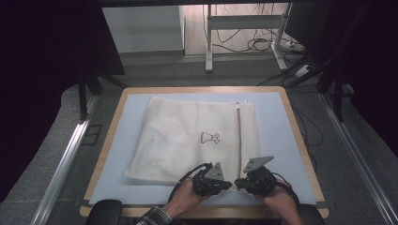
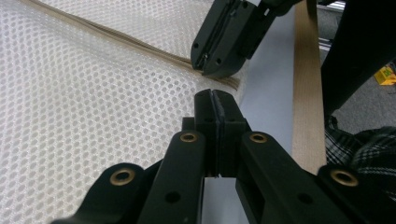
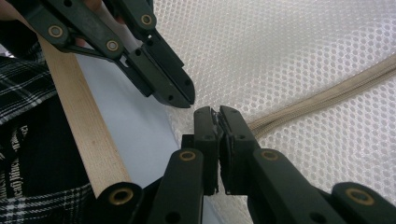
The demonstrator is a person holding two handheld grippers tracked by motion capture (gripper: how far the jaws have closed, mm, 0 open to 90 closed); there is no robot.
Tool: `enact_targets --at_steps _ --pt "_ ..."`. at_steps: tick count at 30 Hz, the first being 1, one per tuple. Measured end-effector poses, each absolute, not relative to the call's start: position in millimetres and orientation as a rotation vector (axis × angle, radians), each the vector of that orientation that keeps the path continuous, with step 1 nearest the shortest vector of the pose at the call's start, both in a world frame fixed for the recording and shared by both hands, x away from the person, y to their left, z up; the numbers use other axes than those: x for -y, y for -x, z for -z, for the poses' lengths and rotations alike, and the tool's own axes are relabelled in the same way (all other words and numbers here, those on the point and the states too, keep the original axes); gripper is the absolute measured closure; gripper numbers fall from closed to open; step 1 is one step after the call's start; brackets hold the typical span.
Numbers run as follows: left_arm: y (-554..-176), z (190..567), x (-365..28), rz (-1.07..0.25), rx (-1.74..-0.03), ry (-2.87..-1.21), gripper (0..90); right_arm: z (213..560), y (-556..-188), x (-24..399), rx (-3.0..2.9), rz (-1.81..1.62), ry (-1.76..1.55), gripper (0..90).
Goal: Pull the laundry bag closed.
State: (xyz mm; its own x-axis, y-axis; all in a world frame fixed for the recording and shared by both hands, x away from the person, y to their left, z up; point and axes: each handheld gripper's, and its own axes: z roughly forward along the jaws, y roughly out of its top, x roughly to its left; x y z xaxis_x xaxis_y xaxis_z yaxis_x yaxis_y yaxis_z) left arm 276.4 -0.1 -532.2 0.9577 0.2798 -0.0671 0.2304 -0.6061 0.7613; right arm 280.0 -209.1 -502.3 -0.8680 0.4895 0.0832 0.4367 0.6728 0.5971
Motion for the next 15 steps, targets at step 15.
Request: enact_targets --at_steps 15 --pt "-275.3 538.7 6.3 -0.096 -0.364 -2.262 90.0 502.6 -281.6 207.6 -2.782 -0.947 -0.774 85.8"
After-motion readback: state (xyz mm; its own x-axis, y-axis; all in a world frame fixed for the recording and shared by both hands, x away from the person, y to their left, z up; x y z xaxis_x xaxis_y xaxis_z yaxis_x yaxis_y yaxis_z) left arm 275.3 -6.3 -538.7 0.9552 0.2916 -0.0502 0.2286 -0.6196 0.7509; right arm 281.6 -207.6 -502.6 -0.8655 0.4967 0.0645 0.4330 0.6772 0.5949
